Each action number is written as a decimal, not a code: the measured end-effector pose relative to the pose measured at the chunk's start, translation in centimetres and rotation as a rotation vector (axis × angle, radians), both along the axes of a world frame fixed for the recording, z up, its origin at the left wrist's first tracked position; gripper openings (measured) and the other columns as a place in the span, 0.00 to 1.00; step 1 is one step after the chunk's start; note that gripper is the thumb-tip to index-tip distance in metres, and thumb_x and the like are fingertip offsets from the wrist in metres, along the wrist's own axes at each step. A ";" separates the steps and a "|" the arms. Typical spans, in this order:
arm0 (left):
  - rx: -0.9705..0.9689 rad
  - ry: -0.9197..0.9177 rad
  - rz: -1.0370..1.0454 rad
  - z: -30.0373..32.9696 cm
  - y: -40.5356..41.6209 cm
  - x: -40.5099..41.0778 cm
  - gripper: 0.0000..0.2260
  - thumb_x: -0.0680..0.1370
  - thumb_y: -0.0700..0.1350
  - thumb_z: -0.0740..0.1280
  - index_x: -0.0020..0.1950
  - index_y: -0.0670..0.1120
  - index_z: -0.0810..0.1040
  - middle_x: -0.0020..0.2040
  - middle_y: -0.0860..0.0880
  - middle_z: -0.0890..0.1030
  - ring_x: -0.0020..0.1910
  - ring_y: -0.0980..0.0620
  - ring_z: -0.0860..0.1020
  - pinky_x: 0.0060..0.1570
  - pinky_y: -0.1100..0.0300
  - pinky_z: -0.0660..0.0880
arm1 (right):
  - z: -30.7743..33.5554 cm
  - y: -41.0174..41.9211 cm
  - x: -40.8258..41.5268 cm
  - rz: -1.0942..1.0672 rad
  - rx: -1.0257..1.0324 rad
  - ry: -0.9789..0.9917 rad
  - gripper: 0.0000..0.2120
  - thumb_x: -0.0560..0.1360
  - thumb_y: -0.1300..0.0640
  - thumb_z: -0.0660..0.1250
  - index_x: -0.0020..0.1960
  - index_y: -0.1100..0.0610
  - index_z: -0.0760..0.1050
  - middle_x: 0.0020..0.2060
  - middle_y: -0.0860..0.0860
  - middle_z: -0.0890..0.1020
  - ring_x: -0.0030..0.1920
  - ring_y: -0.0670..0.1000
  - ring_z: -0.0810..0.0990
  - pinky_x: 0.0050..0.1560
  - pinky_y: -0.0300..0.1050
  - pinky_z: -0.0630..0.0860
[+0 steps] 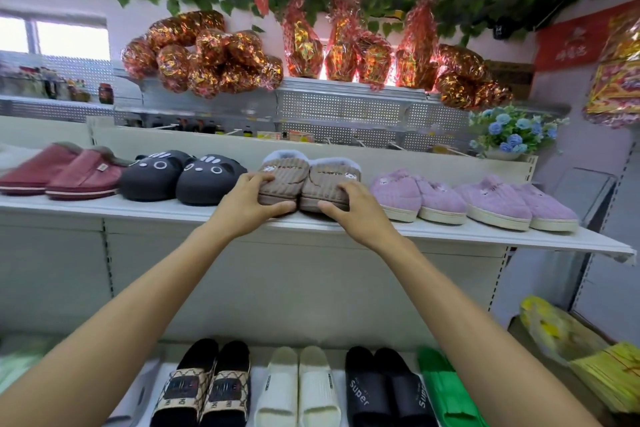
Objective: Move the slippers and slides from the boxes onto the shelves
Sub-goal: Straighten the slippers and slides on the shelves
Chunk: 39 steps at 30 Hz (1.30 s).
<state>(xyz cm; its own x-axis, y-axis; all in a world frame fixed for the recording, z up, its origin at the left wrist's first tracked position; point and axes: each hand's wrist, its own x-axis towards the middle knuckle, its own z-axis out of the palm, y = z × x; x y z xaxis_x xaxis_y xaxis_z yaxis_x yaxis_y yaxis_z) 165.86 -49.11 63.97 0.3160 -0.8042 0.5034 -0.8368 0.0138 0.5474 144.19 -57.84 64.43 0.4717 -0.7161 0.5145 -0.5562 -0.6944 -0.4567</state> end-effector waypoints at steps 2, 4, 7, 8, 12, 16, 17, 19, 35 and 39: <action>0.012 -0.007 0.003 -0.1 -0.1 0.1 0.36 0.71 0.67 0.72 0.75 0.53 0.68 0.74 0.52 0.67 0.70 0.49 0.71 0.68 0.52 0.68 | 0.2 -0.2 0.0 0.009 0.017 0.004 0.33 0.76 0.41 0.68 0.73 0.60 0.67 0.71 0.54 0.69 0.70 0.54 0.69 0.71 0.47 0.65; -0.006 -0.006 0.007 -0.3 0.0 0.2 0.35 0.72 0.68 0.70 0.74 0.54 0.69 0.74 0.53 0.67 0.70 0.50 0.71 0.69 0.52 0.68 | 0.3 -0.3 -0.1 0.036 0.021 0.011 0.31 0.77 0.42 0.68 0.72 0.60 0.68 0.71 0.53 0.69 0.70 0.53 0.69 0.70 0.45 0.64; -0.051 -0.013 0.002 -0.7 0.4 0.6 0.31 0.74 0.66 0.69 0.73 0.55 0.71 0.73 0.55 0.69 0.70 0.51 0.71 0.69 0.53 0.68 | -0.1 -0.4 -0.2 0.053 -0.009 0.017 0.29 0.78 0.44 0.68 0.72 0.59 0.69 0.73 0.52 0.68 0.72 0.52 0.67 0.67 0.39 0.61; -0.057 -0.011 0.001 -0.8 0.5 0.7 0.30 0.74 0.66 0.69 0.73 0.55 0.71 0.73 0.56 0.70 0.70 0.52 0.72 0.69 0.54 0.68 | -0.3 -0.4 -0.2 0.050 -0.024 0.015 0.29 0.78 0.44 0.68 0.72 0.59 0.69 0.73 0.52 0.68 0.72 0.51 0.67 0.66 0.37 0.61; -0.063 0.004 -0.014 -0.8 0.4 0.8 0.30 0.74 0.65 0.69 0.72 0.54 0.72 0.72 0.55 0.71 0.70 0.52 0.71 0.69 0.54 0.67 | -0.6 -0.7 0.1 0.058 -0.035 -0.025 0.28 0.77 0.44 0.69 0.70 0.58 0.71 0.70 0.51 0.71 0.69 0.51 0.70 0.65 0.38 0.62; -0.079 0.000 -0.025 -0.8 0.4 0.9 0.31 0.74 0.63 0.71 0.72 0.51 0.72 0.72 0.52 0.72 0.70 0.52 0.71 0.68 0.55 0.67 | -0.6 -0.4 0.3 0.031 -0.021 -0.034 0.27 0.76 0.43 0.69 0.70 0.57 0.71 0.70 0.51 0.72 0.68 0.51 0.71 0.65 0.40 0.65; -0.088 -0.010 -0.032 -0.8 0.4 1.0 0.31 0.74 0.63 0.71 0.73 0.50 0.72 0.72 0.52 0.72 0.70 0.52 0.71 0.68 0.56 0.66 | -0.6 -0.2 0.5 0.021 -0.022 -0.034 0.28 0.77 0.43 0.69 0.70 0.57 0.71 0.70 0.51 0.71 0.69 0.51 0.71 0.64 0.39 0.64; -0.085 -0.030 -0.060 -0.7 0.5 1.2 0.33 0.74 0.63 0.71 0.73 0.48 0.72 0.72 0.50 0.72 0.71 0.51 0.70 0.68 0.57 0.65 | -0.5 0.2 0.7 -0.001 -0.014 -0.035 0.28 0.77 0.44 0.69 0.71 0.58 0.71 0.72 0.51 0.70 0.71 0.50 0.69 0.65 0.38 0.62; -0.308 -0.070 0.107 1.0 8.3 18.6 0.23 0.74 0.47 0.73 0.68 0.47 0.75 0.64 0.45 0.76 0.63 0.44 0.74 0.65 0.50 0.70 | 1.1 8.7 16.0 0.078 -0.295 0.006 0.21 0.77 0.53 0.68 0.68 0.58 0.74 0.65 0.53 0.77 0.67 0.53 0.72 0.69 0.45 0.66; -0.170 -0.019 0.074 -0.3 8.3 21.3 0.27 0.75 0.50 0.74 0.72 0.47 0.71 0.68 0.45 0.72 0.66 0.45 0.73 0.66 0.53 0.68 | 1.0 9.0 19.6 0.059 -0.211 0.029 0.25 0.78 0.50 0.68 0.72 0.57 0.69 0.68 0.53 0.74 0.69 0.52 0.70 0.66 0.42 0.64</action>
